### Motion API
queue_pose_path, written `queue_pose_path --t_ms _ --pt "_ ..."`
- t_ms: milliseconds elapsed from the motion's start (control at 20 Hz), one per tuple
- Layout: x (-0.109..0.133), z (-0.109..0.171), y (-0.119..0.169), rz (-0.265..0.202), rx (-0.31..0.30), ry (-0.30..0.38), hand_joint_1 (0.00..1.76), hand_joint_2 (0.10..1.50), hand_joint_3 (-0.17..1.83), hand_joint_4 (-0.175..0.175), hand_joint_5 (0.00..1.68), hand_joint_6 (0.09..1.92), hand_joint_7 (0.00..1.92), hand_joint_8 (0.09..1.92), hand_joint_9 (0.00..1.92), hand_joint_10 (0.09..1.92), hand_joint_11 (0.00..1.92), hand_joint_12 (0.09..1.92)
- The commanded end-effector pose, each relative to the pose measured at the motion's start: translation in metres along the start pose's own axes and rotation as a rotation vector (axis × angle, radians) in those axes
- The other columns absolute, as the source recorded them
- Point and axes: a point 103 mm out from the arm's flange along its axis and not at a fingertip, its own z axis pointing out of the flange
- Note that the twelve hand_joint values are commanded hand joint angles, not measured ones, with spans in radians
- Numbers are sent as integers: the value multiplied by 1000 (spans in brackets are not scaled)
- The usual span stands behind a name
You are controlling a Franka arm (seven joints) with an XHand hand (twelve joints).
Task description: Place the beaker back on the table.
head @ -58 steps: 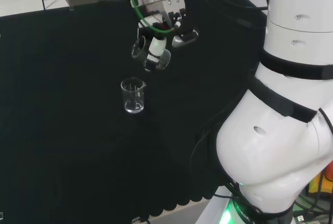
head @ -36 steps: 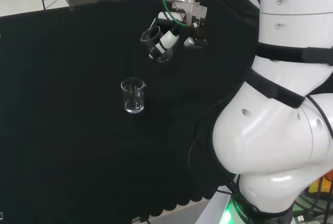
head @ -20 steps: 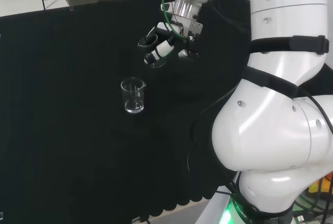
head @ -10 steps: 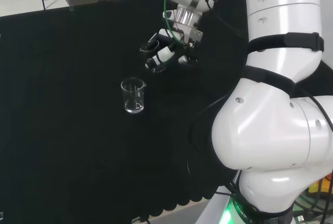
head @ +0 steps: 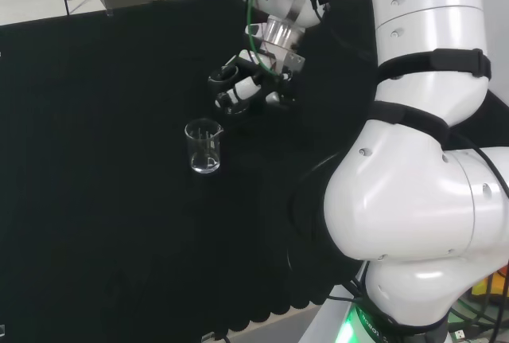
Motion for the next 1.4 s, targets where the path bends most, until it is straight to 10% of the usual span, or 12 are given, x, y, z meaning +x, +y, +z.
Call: queue_pose_path --t_ms 50,150,250,400,750,1400 --pt "-1 7 -4 6 -28 16 1318 1016 -175 -175 1527 87 1559 87 1578 87 1236 747" --pt "-12 -4 -16 15 -32 17 1316 1011 -155 -175 1522 87 1549 87 1523 87 1147 815" --pt "-18 -12 -24 20 -24 10 1226 1011 -164 -29 1532 87 1544 87 1477 87 1056 880" --pt "-20 -18 -27 20 8 -9 1170 1014 -169 86 1532 87 1491 87 1416 87 917 982" --pt "-17 -22 -28 5 77 -25 933 837 -175 -17 649 87 638 87 701 87 139 1351" --pt "-9 -27 -30 68 128 -61 805 788 -172 -26 391 87 345 87 463 87 0 1355"
